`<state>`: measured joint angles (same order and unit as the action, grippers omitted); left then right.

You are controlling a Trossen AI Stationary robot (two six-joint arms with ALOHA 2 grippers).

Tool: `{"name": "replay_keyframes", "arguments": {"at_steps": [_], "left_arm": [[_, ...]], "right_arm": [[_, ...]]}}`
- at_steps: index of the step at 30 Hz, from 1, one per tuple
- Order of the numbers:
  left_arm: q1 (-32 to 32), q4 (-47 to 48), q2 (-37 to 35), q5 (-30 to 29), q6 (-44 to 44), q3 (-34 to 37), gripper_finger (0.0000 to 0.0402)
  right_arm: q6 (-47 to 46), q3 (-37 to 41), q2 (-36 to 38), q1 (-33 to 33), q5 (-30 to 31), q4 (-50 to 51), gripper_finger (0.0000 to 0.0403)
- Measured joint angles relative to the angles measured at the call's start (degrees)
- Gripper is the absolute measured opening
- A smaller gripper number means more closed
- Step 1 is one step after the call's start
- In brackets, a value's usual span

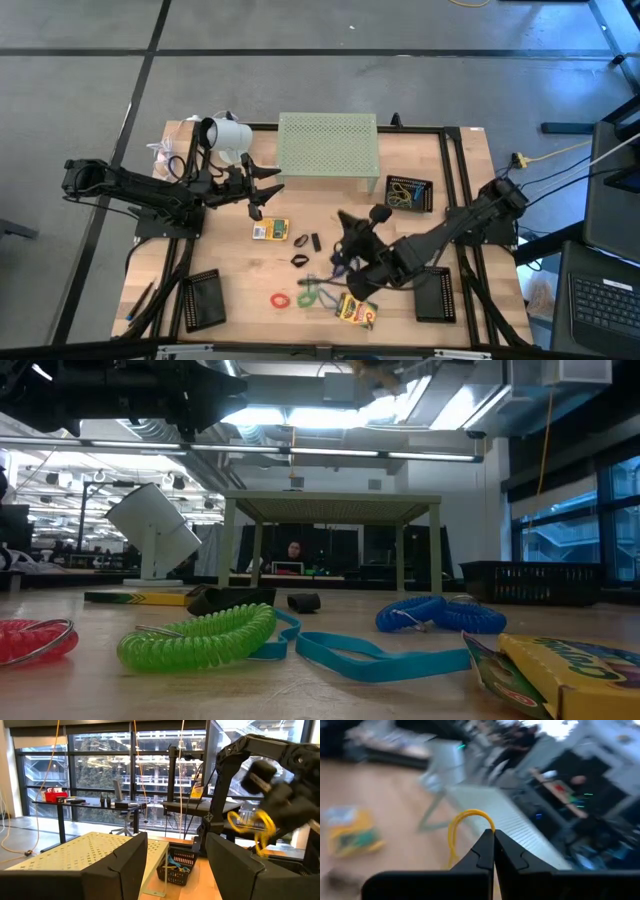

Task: Pick & Place Office Desk Supplies
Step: Put the yellow rubber band into the top right black bin

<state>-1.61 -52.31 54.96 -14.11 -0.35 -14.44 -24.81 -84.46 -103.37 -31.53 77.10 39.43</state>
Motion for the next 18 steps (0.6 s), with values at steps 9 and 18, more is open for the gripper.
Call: {"name": "replay_keyframes", "arguments": {"at_steps": [9, 18], "left_arm": [[-0.01, 0.00, 0.00, 0.00, 0.05, 0.00, 0.0198], [0.00, 0.00, 0.00, 0.00, 0.06, 0.00, 0.0198]], "right_arm": [[5.33, -5.20, 0.07, 4.42, -0.65, 0.01, 0.0004], [7.79, -9.55, 3.25, 8.12, -11.30, 14.95, 0.0004]]}}
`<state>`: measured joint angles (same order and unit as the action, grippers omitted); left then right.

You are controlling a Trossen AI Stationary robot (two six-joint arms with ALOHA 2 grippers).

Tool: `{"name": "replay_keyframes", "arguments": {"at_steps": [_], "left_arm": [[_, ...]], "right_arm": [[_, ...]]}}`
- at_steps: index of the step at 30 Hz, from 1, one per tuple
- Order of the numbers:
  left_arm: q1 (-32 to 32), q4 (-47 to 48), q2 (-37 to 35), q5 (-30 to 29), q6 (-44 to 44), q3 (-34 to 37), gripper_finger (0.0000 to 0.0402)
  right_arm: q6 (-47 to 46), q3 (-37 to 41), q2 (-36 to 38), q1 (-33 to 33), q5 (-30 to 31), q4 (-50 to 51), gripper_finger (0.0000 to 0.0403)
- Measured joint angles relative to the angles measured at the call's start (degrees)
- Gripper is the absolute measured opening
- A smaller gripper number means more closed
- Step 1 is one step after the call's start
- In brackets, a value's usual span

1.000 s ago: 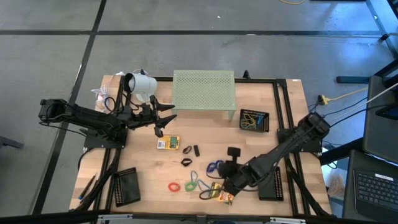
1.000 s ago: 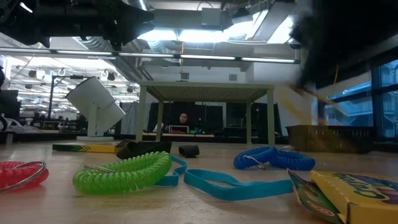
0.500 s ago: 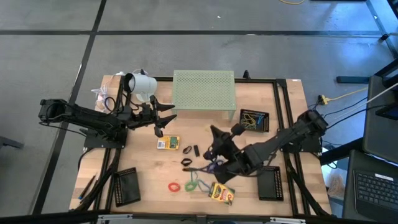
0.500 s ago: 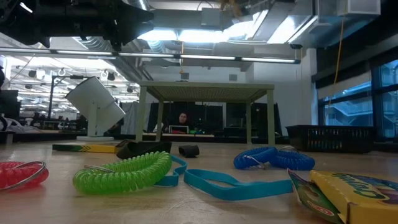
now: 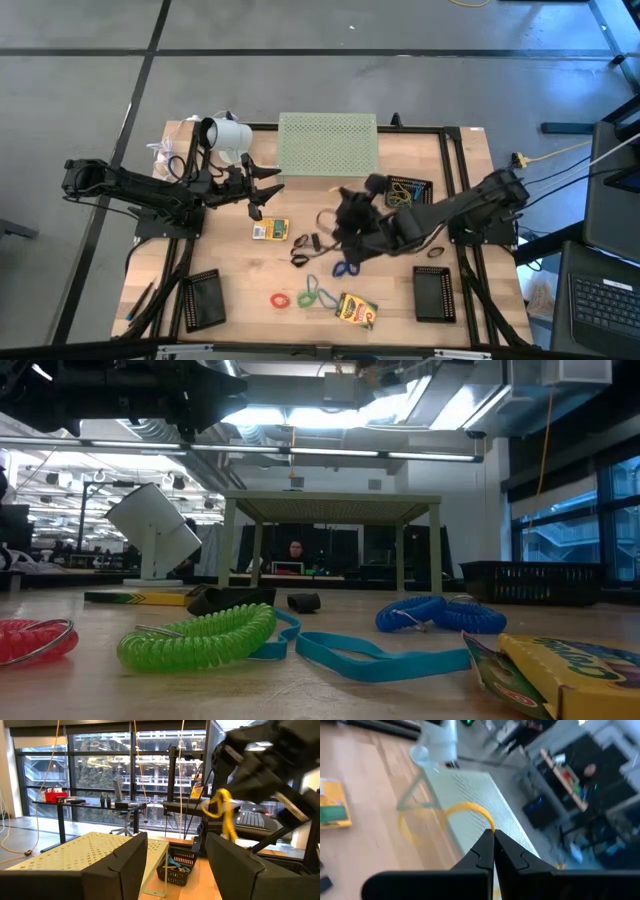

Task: Pick & Place Office Desk Supplies
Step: Put the yellow rubber band into the top right black bin

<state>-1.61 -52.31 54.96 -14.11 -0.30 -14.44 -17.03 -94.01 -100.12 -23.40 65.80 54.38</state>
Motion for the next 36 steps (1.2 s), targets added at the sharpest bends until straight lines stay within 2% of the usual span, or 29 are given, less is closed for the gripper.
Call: {"name": "replay_keyframes", "arguments": {"at_steps": [3, 11, 20, 25, 29, 36], "left_arm": [[-0.01, 0.01, 0.00, 0.00, 0.00, 0.00, 0.0198], [0.00, 0.04, 0.00, 0.00, 0.02, 0.00, 0.0198], [-0.02, 0.15, 0.02, 0.02, 0.02, 0.00, 0.0198], [0.00, 0.09, 0.02, 0.01, 0.00, 0.00, 0.0198], [0.00, 0.07, 0.02, 0.02, 0.00, 0.00, 0.0198], [-0.02, 0.07, 0.02, 0.02, 0.02, 0.00, 0.0198]], "right_arm": [[-7.45, -0.25, 3.36, 1.49, -2.88, 8.60, 0.0004], [-36.59, 2.09, 9.50, 4.72, -12.23, 35.84, 0.0004], [-47.55, 21.18, 13.84, 7.09, -18.65, 35.60, 0.0004], [-52.87, 30.30, 14.10, 9.86, -25.57, 35.62, 0.0004], [-54.55, 34.30, 14.10, 11.99, -29.43, 34.98, 0.0004], [-56.12, 35.40, 14.10, 14.32, -29.38, 32.13, 0.0012]]}}
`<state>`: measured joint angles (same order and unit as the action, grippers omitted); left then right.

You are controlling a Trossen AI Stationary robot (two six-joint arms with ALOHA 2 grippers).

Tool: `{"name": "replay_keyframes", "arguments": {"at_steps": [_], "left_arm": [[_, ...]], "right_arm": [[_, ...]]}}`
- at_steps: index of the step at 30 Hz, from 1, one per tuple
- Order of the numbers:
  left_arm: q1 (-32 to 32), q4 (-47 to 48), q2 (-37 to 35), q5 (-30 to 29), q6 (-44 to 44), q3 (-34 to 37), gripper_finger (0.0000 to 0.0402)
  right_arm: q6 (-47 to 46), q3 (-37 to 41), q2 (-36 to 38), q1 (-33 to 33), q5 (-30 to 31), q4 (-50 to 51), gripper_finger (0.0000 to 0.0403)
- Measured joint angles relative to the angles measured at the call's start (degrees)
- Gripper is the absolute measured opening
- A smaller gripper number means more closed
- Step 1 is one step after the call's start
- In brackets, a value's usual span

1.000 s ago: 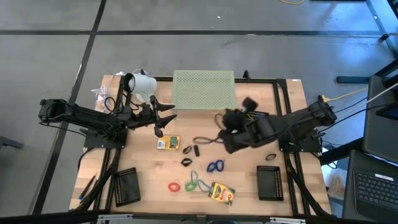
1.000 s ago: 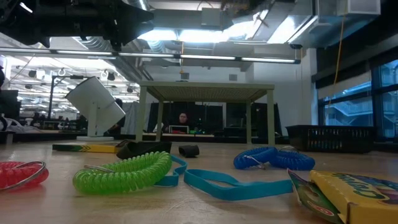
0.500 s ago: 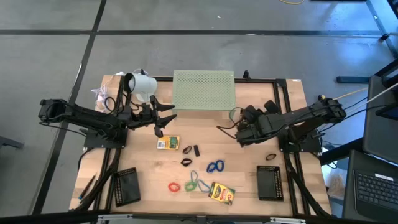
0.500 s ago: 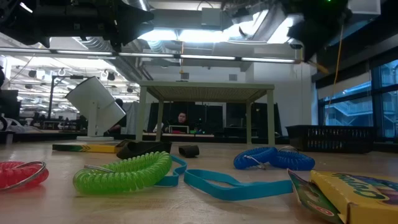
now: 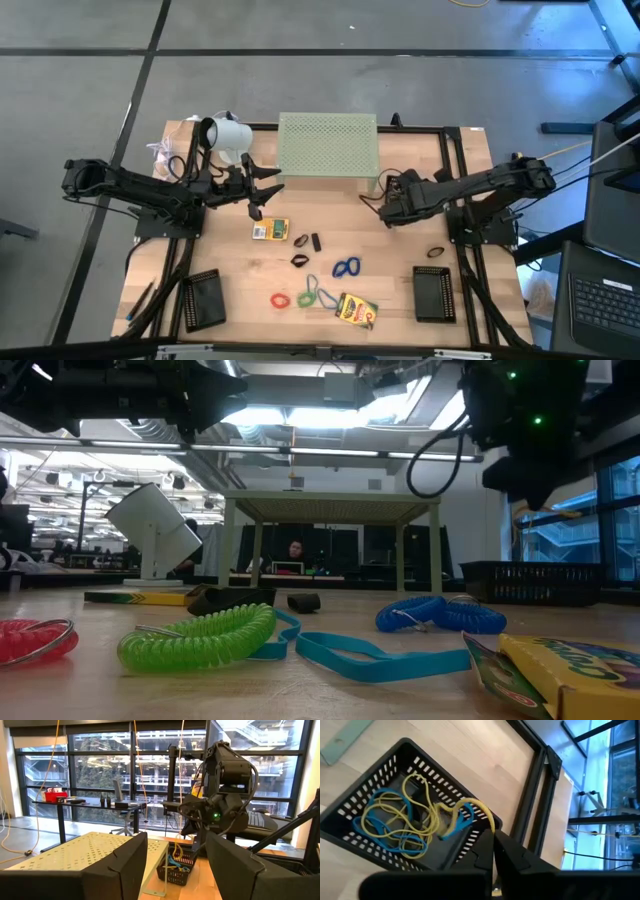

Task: Pick & Place Office Desk Supplies
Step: Put the yellow rubber band into the top right black bin, then put the blue spring keychain into the bottom right black bin

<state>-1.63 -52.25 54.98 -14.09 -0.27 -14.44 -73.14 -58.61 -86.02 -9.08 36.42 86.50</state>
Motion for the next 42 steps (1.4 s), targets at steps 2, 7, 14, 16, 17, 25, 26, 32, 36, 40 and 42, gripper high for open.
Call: {"name": "replay_keyframes", "arguments": {"at_steps": [2, 7, 14, 16, 17, 25, 26, 32, 36, 40, 42], "left_arm": [[0.02, 0.00, 0.00, 0.00, 0.00, 0.00, 0.0198], [0.00, 0.00, 0.00, 0.00, 0.00, 0.00, 0.0198], [0.01, 0.00, 0.00, 0.00, 0.00, 0.00, 0.0198], [0.02, 0.02, 0.00, 0.00, 0.00, 0.00, 0.0198], [0.02, 0.00, 0.00, 0.00, 0.00, 0.00, 0.0198], [0.00, 0.00, 0.00, 0.00, 0.00, 0.00, 0.0198], [0.02, 0.02, 0.00, 0.00, 0.00, 0.00, 0.0198], [0.02, 0.00, 0.00, 0.00, 0.00, 0.00, 0.0198], [0.00, 0.02, 0.00, 0.00, -0.03, 0.01, 0.0198], [0.00, 0.00, 0.00, 0.00, -0.48, 0.00, 0.0198], [0.01, 0.00, 0.00, 0.00, -0.48, 0.00, 0.0198]], "right_arm": [[0.05, 0.00, 0.00, 0.47, 0.00, -0.86, 0.0026], [0.51, 0.00, 0.00, 1.11, 0.20, -1.33, 0.0086], [0.72, 0.00, 0.00, 1.16, -0.02, -3.62, 0.0177], [0.75, 0.00, 0.00, 1.16, -0.73, -4.89, 0.0196], [0.74, 0.00, 0.00, 1.16, -1.26, -5.29, 0.0204], [9.13, 0.00, 0.00, 1.16, -8.34, -6.11, 0.0230], [11.15, 0.00, 0.00, 1.16, -9.13, -6.22, 0.0230], [20.44, 0.02, 0.00, 1.39, -10.36, -11.15, 0.0230], [25.00, 0.00, 0.00, 2.89, -10.56, -18.41, 0.0230], [27.23, 0.02, 0.00, 6.13, -10.55, -19.88, 0.0230], [27.50, 0.02, 0.00, 7.84, -11.31, -19.96, 0.0230]]}}
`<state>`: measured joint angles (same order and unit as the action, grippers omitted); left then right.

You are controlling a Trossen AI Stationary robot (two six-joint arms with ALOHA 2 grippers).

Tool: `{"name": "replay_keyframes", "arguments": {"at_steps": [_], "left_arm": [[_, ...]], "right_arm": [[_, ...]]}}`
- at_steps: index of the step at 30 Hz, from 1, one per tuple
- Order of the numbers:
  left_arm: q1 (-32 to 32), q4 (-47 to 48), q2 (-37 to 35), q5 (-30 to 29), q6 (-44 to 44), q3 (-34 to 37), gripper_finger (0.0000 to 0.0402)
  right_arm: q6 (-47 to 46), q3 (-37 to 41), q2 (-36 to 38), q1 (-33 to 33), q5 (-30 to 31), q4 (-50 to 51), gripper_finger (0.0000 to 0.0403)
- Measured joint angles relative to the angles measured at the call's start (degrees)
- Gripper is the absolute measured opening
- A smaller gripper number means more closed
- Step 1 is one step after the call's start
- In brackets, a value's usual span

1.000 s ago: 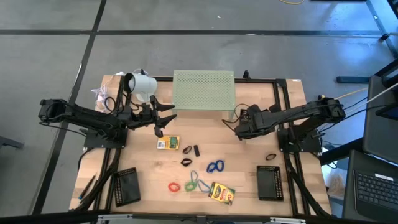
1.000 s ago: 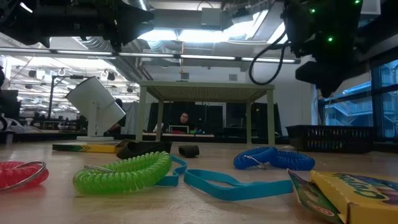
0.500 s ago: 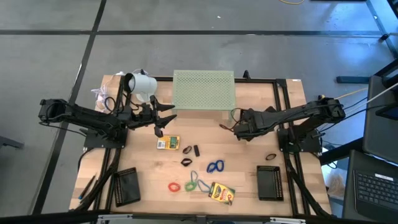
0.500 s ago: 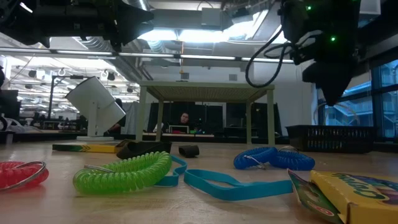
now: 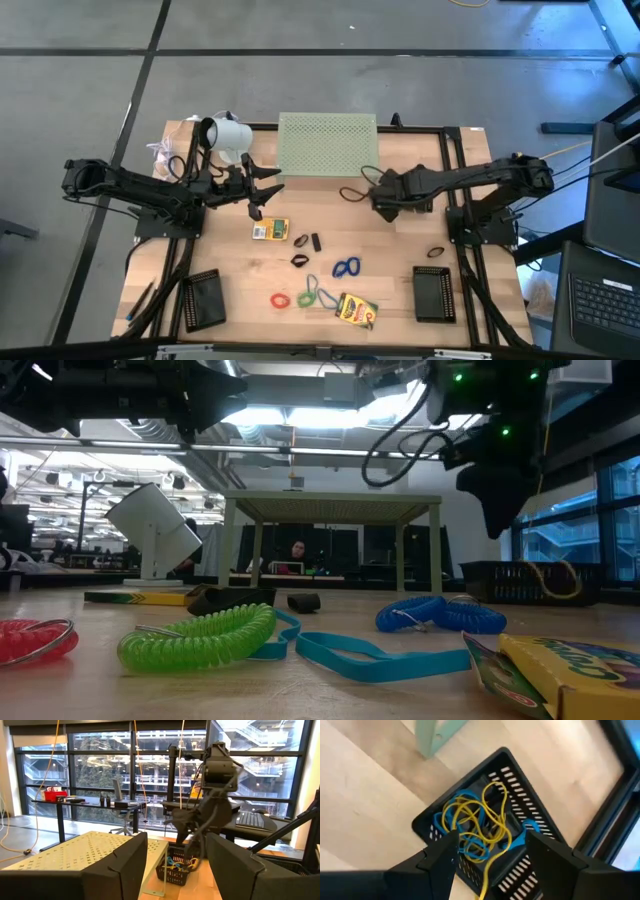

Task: Pick & Place Office Desk Supplies
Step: Put the blue spring keychain into the bottom right black bin

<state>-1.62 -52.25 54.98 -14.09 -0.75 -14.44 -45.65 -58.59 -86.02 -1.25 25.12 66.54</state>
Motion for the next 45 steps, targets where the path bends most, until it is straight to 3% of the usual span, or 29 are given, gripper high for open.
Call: {"name": "replay_keyframes", "arguments": {"at_steps": [7, 14, 21, 26, 35, 45], "left_arm": [[-0.01, 0.08, 0.00, 0.01, 0.02, 0.00, 0.0198], [0.00, 0.22, 0.00, 0.02, 0.02, 0.00, 0.0198], [0.00, 0.37, 0.00, 0.02, 0.02, 0.00, 0.0198], [0.00, 0.59, 0.00, 0.02, 0.03, 0.00, 0.0198], [0.01, 0.59, 0.00, 0.02, 0.04, 0.00, 0.0198], [0.01, 0.61, 0.00, 0.00, 0.02, 0.00, 0.0198]], "right_arm": [[1.86, 0.00, 0.00, 2.33, -9.32, -4.41, 0.0230], [3.77, 0.00, 0.00, -1.21, -18.73, -15.89, 0.0231], [1.54, -0.01, -1.51, -8.61, -20.25, -32.91, 0.0231], [8.95, 0.00, -5.18, -14.89, -19.99, -39.33, 0.0231], [18.24, 0.00, -12.50, -20.33, -13.68, -41.18, 0.0231], [17.83, 0.00, -18.50, -20.36, -16.39, -42.24, 0.0230]]}}
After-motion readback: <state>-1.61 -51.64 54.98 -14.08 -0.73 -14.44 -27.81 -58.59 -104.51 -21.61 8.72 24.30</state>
